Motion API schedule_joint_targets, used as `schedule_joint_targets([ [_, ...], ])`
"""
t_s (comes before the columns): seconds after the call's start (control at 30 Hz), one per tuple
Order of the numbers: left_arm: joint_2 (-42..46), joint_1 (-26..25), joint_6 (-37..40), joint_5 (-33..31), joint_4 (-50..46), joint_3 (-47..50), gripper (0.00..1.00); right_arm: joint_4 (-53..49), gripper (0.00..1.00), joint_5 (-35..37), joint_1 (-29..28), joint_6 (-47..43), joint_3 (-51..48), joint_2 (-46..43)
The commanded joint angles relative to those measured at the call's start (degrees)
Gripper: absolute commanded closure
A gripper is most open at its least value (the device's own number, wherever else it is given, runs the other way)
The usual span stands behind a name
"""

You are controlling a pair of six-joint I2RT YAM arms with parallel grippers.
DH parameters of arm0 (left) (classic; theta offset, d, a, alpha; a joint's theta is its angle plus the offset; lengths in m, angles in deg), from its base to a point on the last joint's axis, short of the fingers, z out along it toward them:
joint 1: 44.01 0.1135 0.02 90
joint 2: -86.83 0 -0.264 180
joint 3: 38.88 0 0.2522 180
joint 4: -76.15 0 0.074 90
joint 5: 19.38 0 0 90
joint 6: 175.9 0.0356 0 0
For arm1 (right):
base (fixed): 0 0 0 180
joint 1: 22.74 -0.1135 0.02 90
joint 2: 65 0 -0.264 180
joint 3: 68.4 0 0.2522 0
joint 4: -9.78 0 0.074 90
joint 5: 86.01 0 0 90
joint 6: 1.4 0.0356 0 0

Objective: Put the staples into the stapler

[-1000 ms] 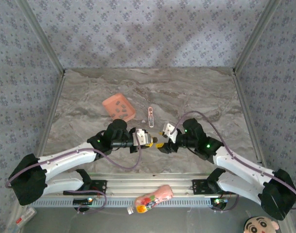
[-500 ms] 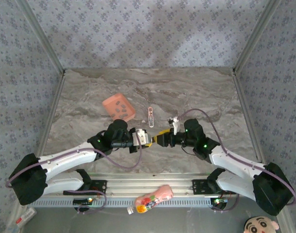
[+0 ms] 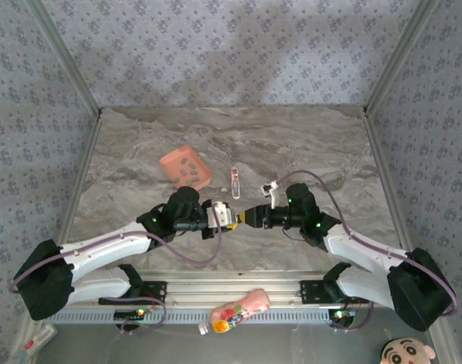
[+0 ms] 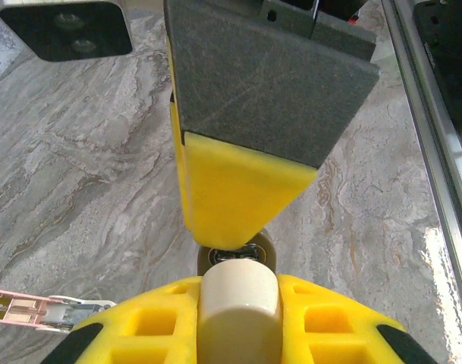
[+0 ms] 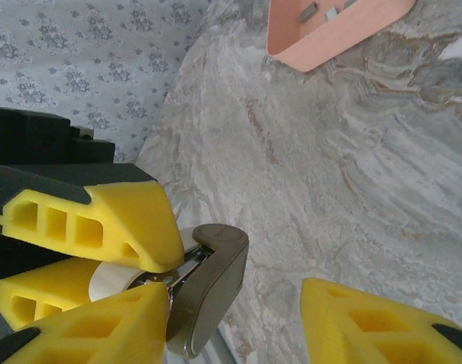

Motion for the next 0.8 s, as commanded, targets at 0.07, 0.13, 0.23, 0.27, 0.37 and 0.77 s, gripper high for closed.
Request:
schedule_joint_targets([
  [0.07,-0.5,-0.4,1.0,0.6,1.5,-1.0,0.83,-1.1,0.51,-2.1,-0.2,0.4,2.0,1.3],
  [0.13,-0.5,-0.5,1.0,0.6,1.6,-1.0,0.83,-2.5,0.52,-1.5,0.0,-0.1,1.8,1.3],
  [0.23,-0.4,-0.4,1.0,0.9,1.7,-1.1,0.83,-5.3,0.52,1.0,0.8,-0.2,1.1,1.3],
  [0.27,-0.4,-0.4,1.0,1.0,1.7,-1.2,0.83,-5.5,0.52,1.7,1.4,-0.2,0.7,1.5],
  [0.37,-0.3,-0.5,0.9,1.1,1.7,-1.3,0.83,-4.9,0.53,2.6,2.9,-0.1,-0.6,2.4],
  [0.77,-0.1,-0.4,0.2,1.4,2.5,-1.3,0.83,-3.5,0.52,1.9,3.8,-1.3,-0.1,6.1],
])
